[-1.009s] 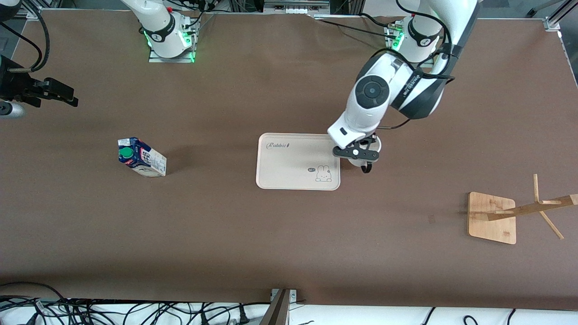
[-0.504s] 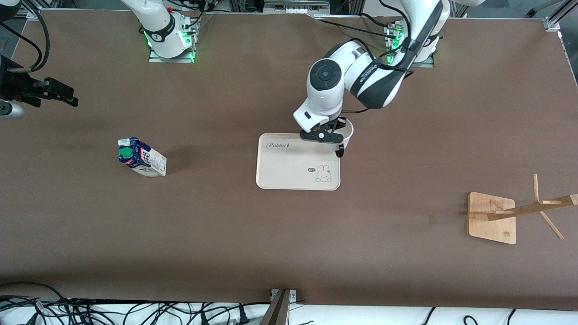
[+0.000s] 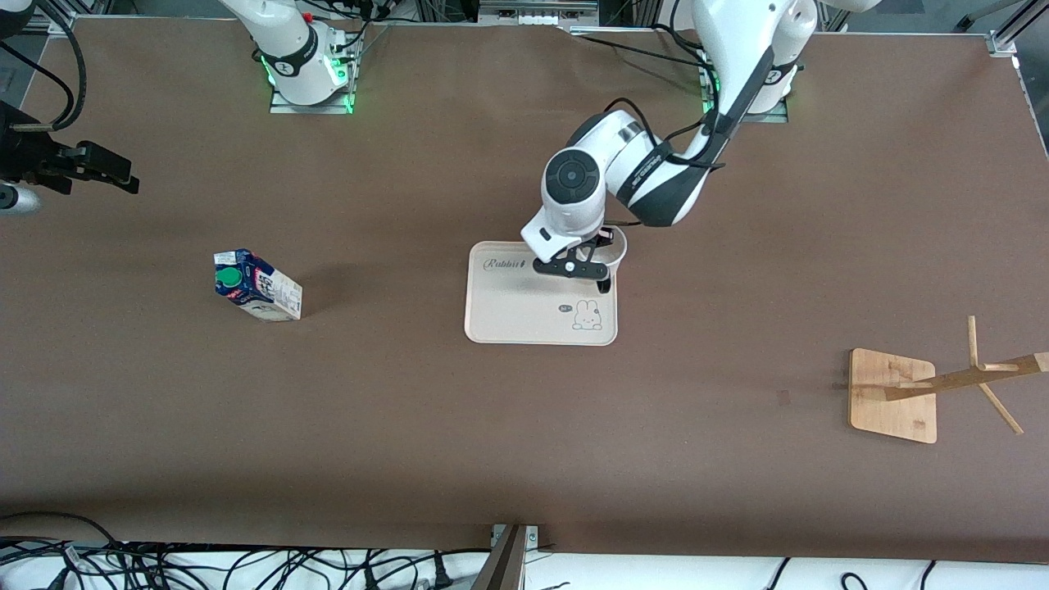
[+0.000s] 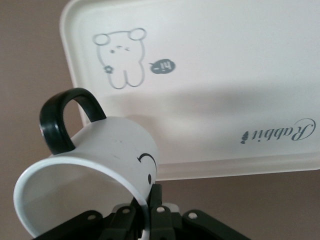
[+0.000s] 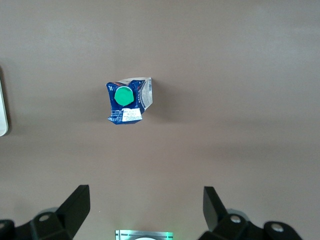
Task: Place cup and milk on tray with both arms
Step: 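Carry the white mug over the white tray with the left gripper, then lower the mug onto the tray and open the left gripper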
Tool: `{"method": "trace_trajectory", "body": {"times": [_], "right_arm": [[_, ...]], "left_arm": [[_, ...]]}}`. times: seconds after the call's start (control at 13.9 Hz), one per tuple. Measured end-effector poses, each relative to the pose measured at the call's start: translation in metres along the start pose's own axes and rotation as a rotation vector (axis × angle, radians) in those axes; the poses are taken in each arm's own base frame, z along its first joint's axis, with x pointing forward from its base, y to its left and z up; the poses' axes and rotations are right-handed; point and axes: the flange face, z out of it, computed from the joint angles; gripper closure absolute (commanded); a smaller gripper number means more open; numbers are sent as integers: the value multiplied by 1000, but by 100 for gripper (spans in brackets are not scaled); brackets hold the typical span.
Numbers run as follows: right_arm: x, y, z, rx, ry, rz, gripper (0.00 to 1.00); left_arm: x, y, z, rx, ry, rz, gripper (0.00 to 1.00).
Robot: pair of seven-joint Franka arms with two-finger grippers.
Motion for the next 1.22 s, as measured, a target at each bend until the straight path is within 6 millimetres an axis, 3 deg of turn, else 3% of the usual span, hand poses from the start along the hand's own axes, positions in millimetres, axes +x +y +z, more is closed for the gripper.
{"method": "trace_trajectory", "body": {"times": [0.14,0.29,0.5,0.79,1.22], "right_arm": [[0,0,0,0,0,0,0],[0,0,0,0,0,0,0],[0,0,0,0,0,0,0],[0,0,0,0,0,0,0],[0,0,0,0,0,0,0]], "left_arm": [[-3,28,11,-5,-1,21,100],[-5,42,13,-8,2,28,100],[0,37,13,-5,4,18,100],[10,25,26,11,-11,15,100],[25,11,20,15,9,42,100]]}}
